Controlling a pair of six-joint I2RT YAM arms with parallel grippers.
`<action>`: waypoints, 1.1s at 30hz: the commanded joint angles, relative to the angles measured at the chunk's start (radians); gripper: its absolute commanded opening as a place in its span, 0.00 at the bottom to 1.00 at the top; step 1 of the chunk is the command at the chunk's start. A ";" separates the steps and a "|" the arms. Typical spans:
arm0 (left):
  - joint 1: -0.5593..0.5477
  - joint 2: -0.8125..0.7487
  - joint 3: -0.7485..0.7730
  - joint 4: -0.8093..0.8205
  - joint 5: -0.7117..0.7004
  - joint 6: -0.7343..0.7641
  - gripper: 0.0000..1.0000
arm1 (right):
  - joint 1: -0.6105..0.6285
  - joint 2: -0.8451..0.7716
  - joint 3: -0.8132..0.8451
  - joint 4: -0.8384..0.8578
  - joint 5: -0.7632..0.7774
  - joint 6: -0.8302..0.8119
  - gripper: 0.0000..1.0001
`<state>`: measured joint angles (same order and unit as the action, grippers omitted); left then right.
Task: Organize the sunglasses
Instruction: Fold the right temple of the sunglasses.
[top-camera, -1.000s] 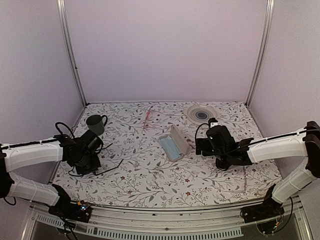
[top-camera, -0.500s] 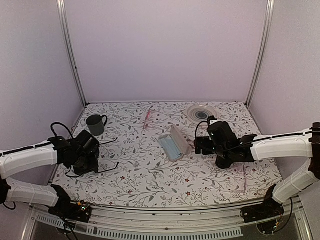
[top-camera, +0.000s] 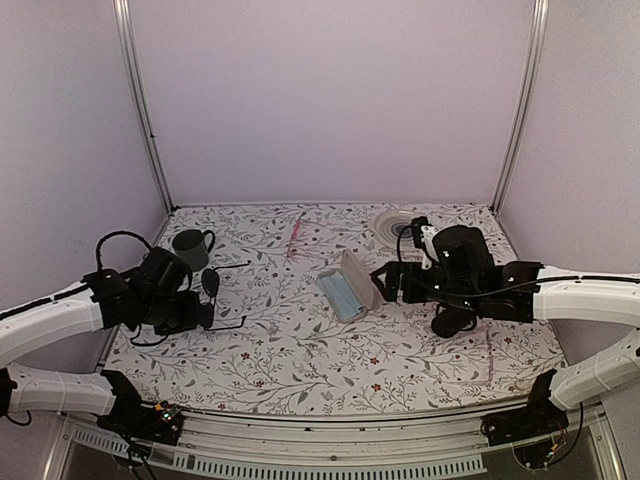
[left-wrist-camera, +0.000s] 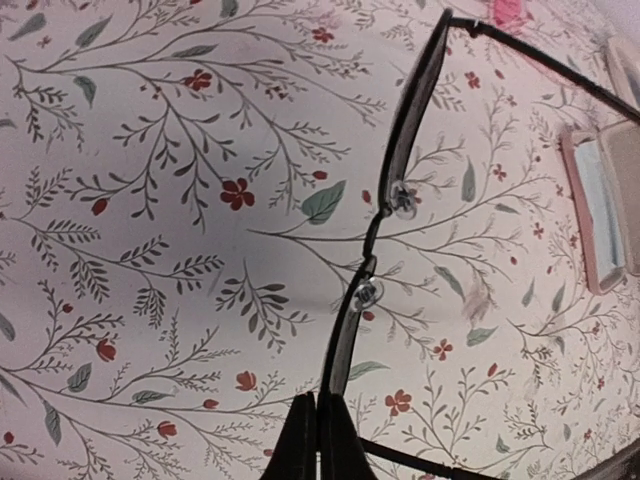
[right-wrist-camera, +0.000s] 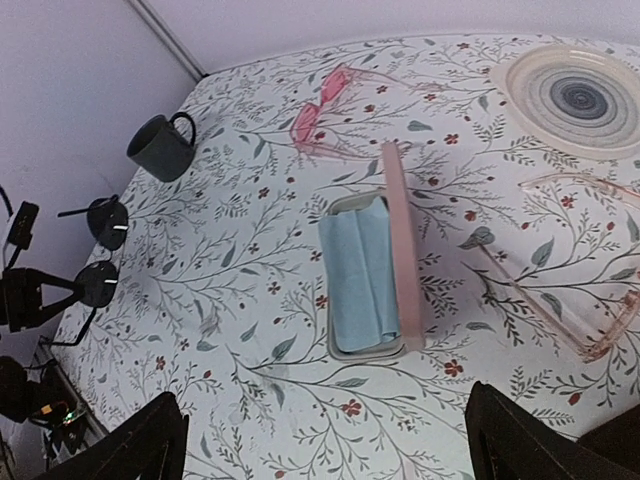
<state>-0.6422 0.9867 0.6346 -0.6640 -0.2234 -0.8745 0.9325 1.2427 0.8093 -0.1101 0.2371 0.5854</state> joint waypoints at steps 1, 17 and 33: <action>-0.022 0.016 0.076 0.116 0.106 0.090 0.00 | 0.036 -0.009 -0.020 0.131 -0.213 -0.033 0.99; -0.056 0.231 0.400 0.222 0.328 0.069 0.00 | 0.201 0.177 0.088 0.508 -0.600 -0.182 0.75; -0.068 0.325 0.472 0.339 0.496 0.136 0.00 | 0.051 0.291 0.234 0.683 -0.786 -0.219 0.70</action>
<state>-0.6968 1.2964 1.0782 -0.3813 0.1978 -0.7692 1.0370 1.5013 0.9993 0.5022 -0.4458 0.3664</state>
